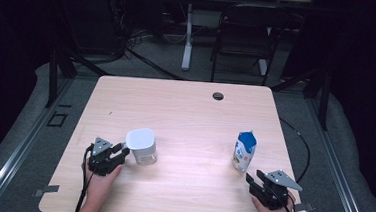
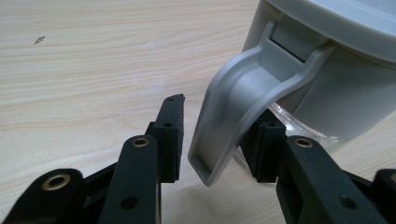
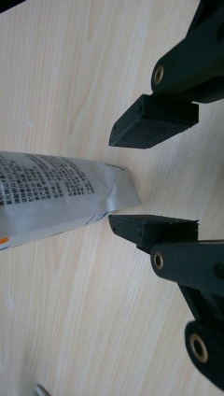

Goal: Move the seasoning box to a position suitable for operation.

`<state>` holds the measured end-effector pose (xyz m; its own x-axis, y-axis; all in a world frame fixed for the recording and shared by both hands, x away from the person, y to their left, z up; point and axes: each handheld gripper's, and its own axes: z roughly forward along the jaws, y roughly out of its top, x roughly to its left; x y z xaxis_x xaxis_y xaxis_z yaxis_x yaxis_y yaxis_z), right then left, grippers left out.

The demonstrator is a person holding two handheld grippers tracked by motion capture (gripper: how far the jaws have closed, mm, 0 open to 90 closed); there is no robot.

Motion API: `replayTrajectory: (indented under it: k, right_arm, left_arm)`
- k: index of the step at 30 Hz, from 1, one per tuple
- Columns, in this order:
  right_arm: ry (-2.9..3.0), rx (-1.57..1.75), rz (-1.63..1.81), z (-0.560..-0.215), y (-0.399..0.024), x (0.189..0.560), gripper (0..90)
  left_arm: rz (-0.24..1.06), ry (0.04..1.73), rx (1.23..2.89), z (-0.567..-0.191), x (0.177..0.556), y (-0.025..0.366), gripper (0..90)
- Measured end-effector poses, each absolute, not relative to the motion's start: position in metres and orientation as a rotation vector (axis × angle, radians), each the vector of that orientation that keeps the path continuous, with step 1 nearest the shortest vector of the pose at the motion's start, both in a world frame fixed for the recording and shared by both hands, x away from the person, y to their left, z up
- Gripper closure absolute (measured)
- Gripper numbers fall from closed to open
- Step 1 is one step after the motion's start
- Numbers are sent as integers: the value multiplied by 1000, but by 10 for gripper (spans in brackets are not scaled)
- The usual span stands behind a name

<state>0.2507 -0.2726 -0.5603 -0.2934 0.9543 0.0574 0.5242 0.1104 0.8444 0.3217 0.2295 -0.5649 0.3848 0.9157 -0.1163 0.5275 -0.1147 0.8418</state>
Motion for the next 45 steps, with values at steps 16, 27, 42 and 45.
replayTrajectory:
  k: [16,27,42,45]
  right_arm:
    - [1879,1433,1096,-561,-273,249,557]
    - [1874,1427,1104,-559,-273,248,560]
    - [1875,1426,1107,-558,-275,248,546]
    - [1894,1411,1104,-558,-274,248,544]
  left_arm:
    - [612,1206,1856,-560,322,225,704]
    - [624,1203,1881,-558,321,222,710]
    - [620,1187,1910,-556,317,219,711]
    - [615,1174,1919,-556,315,217,711]
